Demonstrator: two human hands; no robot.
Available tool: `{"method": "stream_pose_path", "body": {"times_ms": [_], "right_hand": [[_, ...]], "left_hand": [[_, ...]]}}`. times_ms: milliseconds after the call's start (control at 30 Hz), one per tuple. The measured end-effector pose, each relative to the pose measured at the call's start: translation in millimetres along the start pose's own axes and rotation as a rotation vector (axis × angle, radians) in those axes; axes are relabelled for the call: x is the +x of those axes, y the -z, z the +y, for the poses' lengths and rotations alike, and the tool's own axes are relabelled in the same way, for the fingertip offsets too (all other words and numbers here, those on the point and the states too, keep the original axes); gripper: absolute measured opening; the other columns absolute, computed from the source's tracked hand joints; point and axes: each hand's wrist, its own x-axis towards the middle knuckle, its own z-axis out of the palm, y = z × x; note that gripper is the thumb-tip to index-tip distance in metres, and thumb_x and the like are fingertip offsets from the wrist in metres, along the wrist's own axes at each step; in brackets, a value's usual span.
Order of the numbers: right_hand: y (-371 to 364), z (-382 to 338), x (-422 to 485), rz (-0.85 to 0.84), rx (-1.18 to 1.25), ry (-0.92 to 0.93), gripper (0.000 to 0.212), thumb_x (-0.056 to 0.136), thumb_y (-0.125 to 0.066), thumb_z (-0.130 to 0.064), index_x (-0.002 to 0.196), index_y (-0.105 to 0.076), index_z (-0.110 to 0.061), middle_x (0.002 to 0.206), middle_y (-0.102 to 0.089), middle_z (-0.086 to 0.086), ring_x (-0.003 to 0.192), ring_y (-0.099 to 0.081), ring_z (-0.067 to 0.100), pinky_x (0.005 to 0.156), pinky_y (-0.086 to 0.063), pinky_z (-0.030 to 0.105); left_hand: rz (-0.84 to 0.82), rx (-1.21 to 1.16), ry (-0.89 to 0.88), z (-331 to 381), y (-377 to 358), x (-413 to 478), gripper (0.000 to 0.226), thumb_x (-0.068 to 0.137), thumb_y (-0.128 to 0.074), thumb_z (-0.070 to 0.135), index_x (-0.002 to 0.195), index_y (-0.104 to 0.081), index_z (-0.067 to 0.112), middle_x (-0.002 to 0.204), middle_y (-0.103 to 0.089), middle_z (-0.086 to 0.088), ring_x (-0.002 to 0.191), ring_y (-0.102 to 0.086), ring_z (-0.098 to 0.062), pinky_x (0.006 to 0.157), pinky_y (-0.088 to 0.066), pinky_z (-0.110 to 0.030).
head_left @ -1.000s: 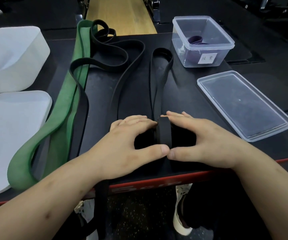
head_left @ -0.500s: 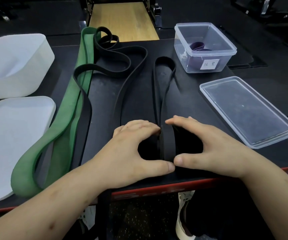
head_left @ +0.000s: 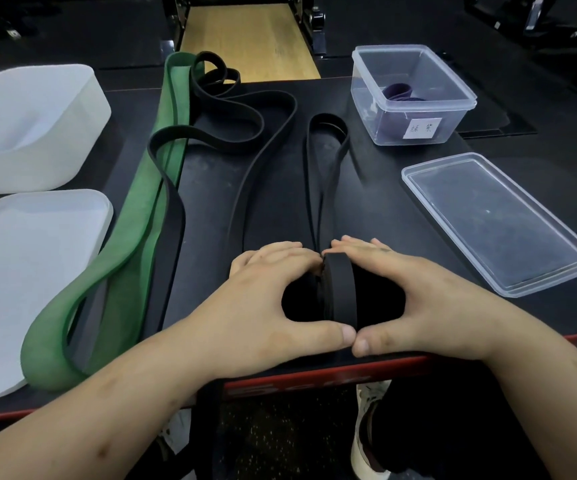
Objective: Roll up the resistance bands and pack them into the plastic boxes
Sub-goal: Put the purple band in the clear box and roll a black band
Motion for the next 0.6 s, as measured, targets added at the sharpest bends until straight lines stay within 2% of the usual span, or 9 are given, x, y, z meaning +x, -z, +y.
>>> {"method": "stream_pose_path", "body": {"times_ms": [67,133,200,267,333,400,467,600], "right_hand": [[0.0,-1.6,0.3,-0.008,-0.002,-0.026,0.101,0.052,-0.082,-0.08,0.137,-0.026,-0.075,0.157,-0.016,-0.042,0.14,0.005,-0.029,0.114,-0.002,0.002],[-0.5,-3.7,1.0,-0.008,-0.017,-0.018,0.096,0.051,-0.08,-0.075,0.129,-0.024,-0.075,0.149,-0.012,-0.047,0.13,0.007,-0.038,0.105,0.0,-0.007],[-0.8,-5.8,1.7,0.024,-0.032,-0.028,0.093,0.052,-0.076,-0.075,0.129,-0.024,-0.072,0.153,-0.016,-0.043,0.129,0.006,-0.039,0.104,-0.001,-0.008],[-0.9,-5.4,2.5,0.047,-0.038,-0.032,0.093,0.055,-0.074,-0.079,0.135,-0.029,-0.068,0.159,-0.019,-0.035,0.133,0.002,-0.036,0.112,-0.003,-0.003],[-1.0,-0.9,3.5,0.053,-0.05,-0.018,0.098,0.063,-0.075,-0.082,0.149,-0.037,-0.055,0.163,-0.025,-0.029,0.143,-0.006,-0.026,0.125,-0.007,0.017],[-0.1,1.1,3.8,0.053,-0.049,-0.005,0.099,0.067,-0.073,-0.078,0.154,-0.042,-0.043,0.161,-0.034,-0.026,0.149,-0.012,-0.015,0.129,-0.01,0.032],[1.3,1.1,3.0,0.041,-0.021,0.03,0.087,0.072,-0.072,-0.072,0.151,-0.046,-0.045,0.157,-0.04,-0.029,0.15,-0.015,-0.014,0.129,-0.01,0.033],[2.8,1.3,2.7,0.027,0.003,0.053,0.068,0.075,-0.069,-0.07,0.139,-0.048,-0.061,0.15,-0.037,-0.043,0.148,-0.015,-0.017,0.126,-0.011,0.027]], "left_hand": [[-0.003,0.014,-0.006,0.8,0.3,0.9,0.092,0.06,-0.053,0.088,0.145,-0.042,0.052,0.126,-0.027,0.055,0.141,-0.001,0.021,0.112,-0.014,-0.016],[0.006,0.036,-0.011,0.6,-0.3,2.1,0.096,0.061,-0.049,0.089,0.147,-0.041,0.049,0.128,-0.027,0.051,0.142,-0.002,0.02,0.113,-0.011,-0.015],[0.016,0.044,-0.018,0.0,-1.2,2.4,0.099,0.062,-0.046,0.09,0.15,-0.04,0.045,0.132,-0.026,0.049,0.14,-0.003,0.021,0.112,-0.01,-0.013],[0.016,0.034,-0.007,-0.7,-0.7,1.6,0.099,0.062,-0.047,0.091,0.15,-0.037,0.047,0.137,-0.025,0.046,0.138,-0.005,0.021,0.11,-0.012,-0.012],[-0.001,0.018,0.01,-0.5,1.9,0.4,0.099,0.059,-0.058,0.091,0.147,-0.032,0.055,0.145,-0.024,0.041,0.143,-0.007,0.013,0.113,-0.016,-0.018],[-0.019,0.005,0.013,0.8,5.0,-0.2,0.099,0.058,-0.073,0.083,0.144,-0.03,0.062,0.146,-0.026,0.041,0.144,-0.009,0.011,0.115,-0.019,-0.022],[-0.001,0.003,-0.001,2.5,4.8,-0.8,0.092,0.057,-0.081,0.075,0.133,-0.03,0.072,0.141,-0.028,0.045,0.141,-0.011,0.014,0.113,-0.02,-0.021],[0.064,-0.02,-0.017,2.5,-1.8,-4.4,0.083,0.057,-0.079,0.073,0.121,-0.026,0.082,0.134,-0.03,0.05,0.143,-0.014,0.007,0.112,-0.027,-0.024]]}}
